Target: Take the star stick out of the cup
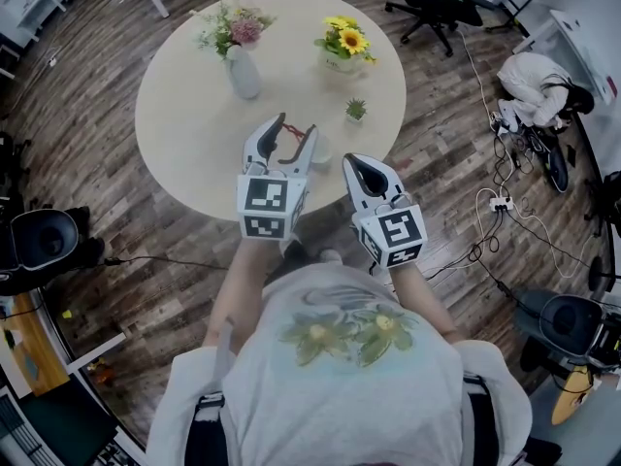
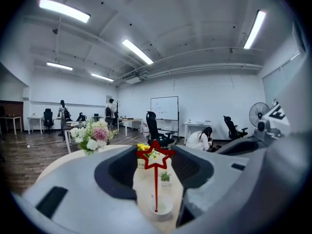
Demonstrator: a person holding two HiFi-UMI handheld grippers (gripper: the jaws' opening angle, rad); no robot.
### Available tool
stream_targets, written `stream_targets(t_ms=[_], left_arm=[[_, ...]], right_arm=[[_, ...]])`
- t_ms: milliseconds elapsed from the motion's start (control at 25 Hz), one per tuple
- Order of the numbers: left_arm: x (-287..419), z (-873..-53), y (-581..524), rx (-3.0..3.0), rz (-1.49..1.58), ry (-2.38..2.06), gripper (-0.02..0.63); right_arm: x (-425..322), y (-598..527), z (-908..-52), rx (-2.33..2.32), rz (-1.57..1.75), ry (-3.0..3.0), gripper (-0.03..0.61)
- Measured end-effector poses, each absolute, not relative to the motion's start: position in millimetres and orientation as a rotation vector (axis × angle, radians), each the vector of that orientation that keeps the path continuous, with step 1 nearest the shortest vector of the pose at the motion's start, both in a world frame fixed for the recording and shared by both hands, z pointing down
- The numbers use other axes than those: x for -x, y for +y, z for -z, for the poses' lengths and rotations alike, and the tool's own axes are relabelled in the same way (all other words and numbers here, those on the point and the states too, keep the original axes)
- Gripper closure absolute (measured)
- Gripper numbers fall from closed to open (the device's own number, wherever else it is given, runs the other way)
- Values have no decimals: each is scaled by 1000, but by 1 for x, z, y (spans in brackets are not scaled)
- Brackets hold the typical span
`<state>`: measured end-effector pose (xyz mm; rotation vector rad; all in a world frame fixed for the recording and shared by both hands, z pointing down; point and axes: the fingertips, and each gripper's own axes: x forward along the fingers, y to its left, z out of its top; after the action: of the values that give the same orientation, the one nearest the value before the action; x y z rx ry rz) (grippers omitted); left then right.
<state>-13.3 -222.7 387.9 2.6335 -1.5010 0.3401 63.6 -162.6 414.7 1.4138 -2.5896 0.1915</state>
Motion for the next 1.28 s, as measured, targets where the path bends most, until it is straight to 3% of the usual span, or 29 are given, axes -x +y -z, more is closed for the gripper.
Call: stream_targets(t_ms=[480,1280], left_arm=[[21,-368,-195,-2677,-333,-1490,397],[44,-403,-165,-2595,-388,-1486,397]], right_arm=[[-54,-157,-404,-1384,-213,-2635,563],[-32,-155,-400,-1328,-221,-2674,563]])
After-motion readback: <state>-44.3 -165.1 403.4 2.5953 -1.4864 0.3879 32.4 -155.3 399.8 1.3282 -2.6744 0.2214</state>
